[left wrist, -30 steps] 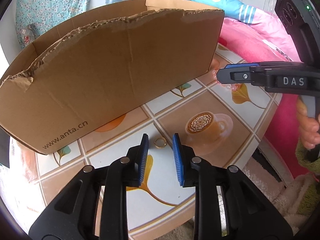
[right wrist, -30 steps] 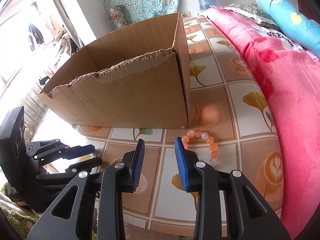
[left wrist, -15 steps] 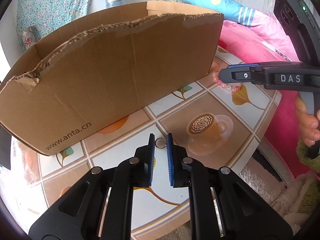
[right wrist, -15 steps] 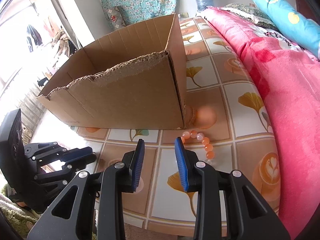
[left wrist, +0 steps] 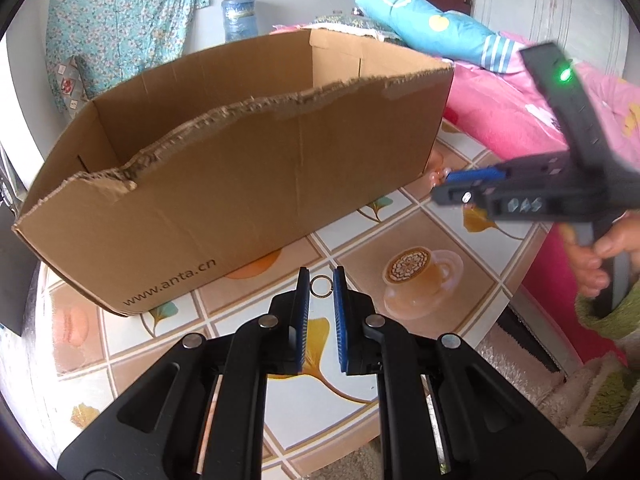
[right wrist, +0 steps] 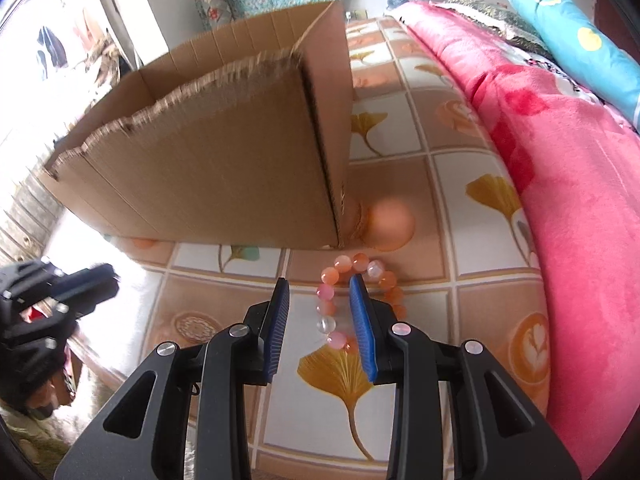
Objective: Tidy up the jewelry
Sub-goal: 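Lift the ring and bracelet and carry both over the box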
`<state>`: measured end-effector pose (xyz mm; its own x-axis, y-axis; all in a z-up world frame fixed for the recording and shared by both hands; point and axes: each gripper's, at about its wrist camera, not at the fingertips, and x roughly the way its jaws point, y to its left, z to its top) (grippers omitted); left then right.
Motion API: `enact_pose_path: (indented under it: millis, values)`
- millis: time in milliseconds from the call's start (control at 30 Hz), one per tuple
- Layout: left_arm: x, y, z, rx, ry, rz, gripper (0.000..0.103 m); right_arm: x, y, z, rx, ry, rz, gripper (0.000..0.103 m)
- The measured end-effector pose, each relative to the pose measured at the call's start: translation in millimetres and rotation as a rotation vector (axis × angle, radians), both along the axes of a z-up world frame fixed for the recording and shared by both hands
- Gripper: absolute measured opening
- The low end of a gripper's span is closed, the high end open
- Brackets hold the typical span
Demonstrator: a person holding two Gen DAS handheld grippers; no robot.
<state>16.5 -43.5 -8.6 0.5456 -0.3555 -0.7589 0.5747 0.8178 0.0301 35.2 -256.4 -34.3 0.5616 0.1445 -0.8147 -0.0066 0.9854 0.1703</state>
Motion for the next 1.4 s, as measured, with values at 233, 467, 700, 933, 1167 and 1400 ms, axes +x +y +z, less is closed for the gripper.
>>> enact_pose_path:
  millis: [233, 467, 700, 933, 1167, 1400]
  values:
    - [-7, 2, 14, -0.021, -0.041, 0.012, 0.011, 4, 16, -2, -0.134, -0.027, -0.004, 0.01]
    - [-19, 8, 31, -0.052, -0.086, 0.012, 0.011, -7, -17, 6, 0.111, -0.052, -0.095, 0.01]
    - [-23, 15, 51, -0.092, -0.131, 0.014, 0.011, -33, -74, 17, 0.547, -0.17, -0.19, 0.01]
    - [-18, 19, 83, -0.139, -0.186, 0.003, 0.011, -50, -94, 52, 0.696, -0.324, -0.197, 0.01]
    - [15, 23, 121, -0.18, -0.225, -0.013, 0.011, -32, -87, 122, 0.666, -0.476, -0.06, 0.01]
    - [86, 15, 110, -0.183, 0.018, -0.006, 0.011, 38, -64, 159, 0.647, -0.45, 0.077, 0.01]
